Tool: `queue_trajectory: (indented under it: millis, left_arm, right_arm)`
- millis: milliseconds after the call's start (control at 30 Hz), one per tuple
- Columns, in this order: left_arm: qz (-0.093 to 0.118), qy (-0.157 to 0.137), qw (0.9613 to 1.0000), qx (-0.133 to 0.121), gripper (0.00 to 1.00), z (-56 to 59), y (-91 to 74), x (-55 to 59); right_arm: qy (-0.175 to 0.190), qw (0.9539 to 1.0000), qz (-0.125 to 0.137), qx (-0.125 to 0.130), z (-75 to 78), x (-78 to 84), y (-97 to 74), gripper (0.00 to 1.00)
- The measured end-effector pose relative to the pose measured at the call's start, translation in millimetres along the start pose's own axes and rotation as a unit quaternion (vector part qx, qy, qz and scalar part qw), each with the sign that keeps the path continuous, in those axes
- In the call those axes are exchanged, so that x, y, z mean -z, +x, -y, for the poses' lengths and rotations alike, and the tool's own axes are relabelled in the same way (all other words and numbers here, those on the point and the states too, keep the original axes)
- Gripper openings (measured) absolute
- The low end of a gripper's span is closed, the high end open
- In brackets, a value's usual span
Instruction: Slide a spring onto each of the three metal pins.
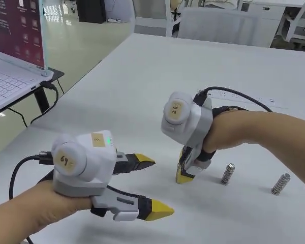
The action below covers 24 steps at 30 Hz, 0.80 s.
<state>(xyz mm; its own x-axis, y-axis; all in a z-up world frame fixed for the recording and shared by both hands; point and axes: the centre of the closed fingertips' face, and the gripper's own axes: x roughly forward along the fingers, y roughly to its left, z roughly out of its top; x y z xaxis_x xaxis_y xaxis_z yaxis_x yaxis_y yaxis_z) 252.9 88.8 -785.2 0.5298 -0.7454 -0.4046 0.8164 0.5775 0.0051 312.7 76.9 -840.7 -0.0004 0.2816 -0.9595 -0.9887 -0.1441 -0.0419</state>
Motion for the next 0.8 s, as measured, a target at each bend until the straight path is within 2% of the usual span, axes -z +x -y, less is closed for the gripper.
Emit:
queue_trajectory:
  millis: [333,500,800]
  left_arm:
    - [0.001,-0.002,1.0,0.002,0.58,1.1,1.1,-0.8]
    - [0.001,-0.001,1.0,0.004,0.58,2.2,2.0,-1.0]
    - [0.001,-0.003,1.0,0.007,0.59,3.4,2.8,-1.1]
  right_arm:
    - [0.018,0.9993,0.027,0.019,1.8,4.7,-16.3,0.21]
    - [0.039,0.9974,0.057,0.02,-2.8,4.0,-25.6,0.21]
    - [0.059,0.9937,0.09,0.031,-15.7,11.0,-40.3,0.21]
